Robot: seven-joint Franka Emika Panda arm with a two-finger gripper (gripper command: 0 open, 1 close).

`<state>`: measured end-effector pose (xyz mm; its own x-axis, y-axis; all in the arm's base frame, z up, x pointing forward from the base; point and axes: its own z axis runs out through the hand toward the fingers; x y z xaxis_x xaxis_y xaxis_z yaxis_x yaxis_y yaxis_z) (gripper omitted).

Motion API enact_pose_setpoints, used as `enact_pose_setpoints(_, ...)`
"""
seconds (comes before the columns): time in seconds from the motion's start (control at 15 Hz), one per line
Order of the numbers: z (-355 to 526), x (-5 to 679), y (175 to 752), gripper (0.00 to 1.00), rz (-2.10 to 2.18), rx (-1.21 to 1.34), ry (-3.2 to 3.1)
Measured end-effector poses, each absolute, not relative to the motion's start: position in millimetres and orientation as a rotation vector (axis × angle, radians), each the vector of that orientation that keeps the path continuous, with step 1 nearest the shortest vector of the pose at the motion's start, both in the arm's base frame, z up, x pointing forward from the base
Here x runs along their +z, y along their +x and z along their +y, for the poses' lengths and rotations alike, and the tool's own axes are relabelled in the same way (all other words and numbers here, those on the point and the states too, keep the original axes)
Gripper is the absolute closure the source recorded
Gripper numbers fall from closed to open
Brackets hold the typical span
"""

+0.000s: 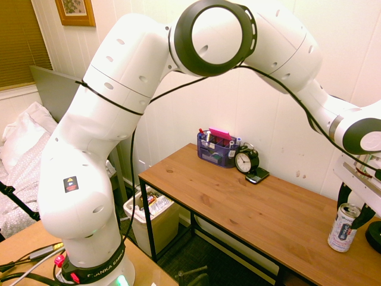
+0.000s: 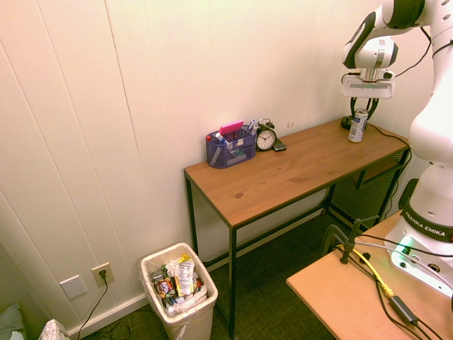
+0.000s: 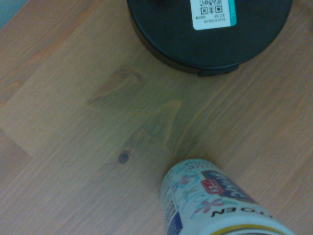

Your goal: Throw the can in the trash bin

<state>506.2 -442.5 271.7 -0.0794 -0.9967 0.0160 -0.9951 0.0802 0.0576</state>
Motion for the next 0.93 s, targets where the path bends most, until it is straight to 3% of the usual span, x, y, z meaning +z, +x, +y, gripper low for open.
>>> enact_pose_setpoints(0.47,-412,294,513,1.0,-2.218,-0.02,2.176)
enact_pose_setpoints(0.93,-152,379,538,1.0,-1.721,0.173,2.523)
